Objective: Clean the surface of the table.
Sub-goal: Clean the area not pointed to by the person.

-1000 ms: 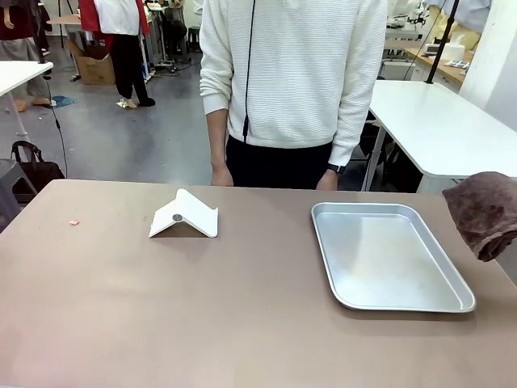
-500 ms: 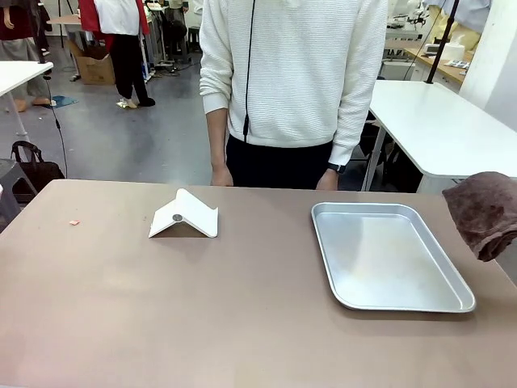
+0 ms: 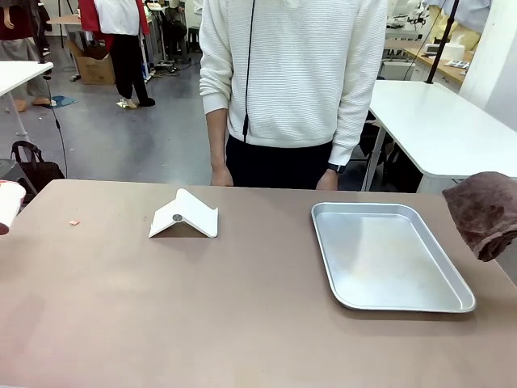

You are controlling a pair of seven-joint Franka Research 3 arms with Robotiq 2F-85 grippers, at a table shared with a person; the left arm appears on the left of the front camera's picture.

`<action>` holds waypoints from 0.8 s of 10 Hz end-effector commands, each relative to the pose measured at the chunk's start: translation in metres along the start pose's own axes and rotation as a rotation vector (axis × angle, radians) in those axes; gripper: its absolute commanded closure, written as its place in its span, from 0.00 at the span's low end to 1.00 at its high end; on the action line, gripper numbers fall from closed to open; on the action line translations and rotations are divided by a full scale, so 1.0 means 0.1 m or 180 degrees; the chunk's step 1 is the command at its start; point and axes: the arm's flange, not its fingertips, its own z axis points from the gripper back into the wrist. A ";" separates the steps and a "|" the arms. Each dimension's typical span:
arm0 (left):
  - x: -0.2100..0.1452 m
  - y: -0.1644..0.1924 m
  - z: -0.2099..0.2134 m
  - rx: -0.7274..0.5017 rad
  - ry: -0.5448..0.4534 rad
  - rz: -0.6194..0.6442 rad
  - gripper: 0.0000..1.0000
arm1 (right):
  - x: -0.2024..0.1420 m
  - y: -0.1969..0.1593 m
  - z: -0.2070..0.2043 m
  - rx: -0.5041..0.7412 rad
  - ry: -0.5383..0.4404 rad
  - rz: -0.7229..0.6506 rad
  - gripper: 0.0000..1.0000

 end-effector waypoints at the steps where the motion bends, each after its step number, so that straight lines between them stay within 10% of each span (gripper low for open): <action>1: 0.28 0.04 0.10 0.0065 0.0105 0.0238 0.80 | 0.01 0.06 -0.03 -0.0008 0.0026 -0.0051 0.94; 8: 0.95 0.40 -0.25 0.0433 0.0241 0.0698 0.80 | 0.01 0.06 -0.03 -0.0008 0.0026 -0.0051 0.94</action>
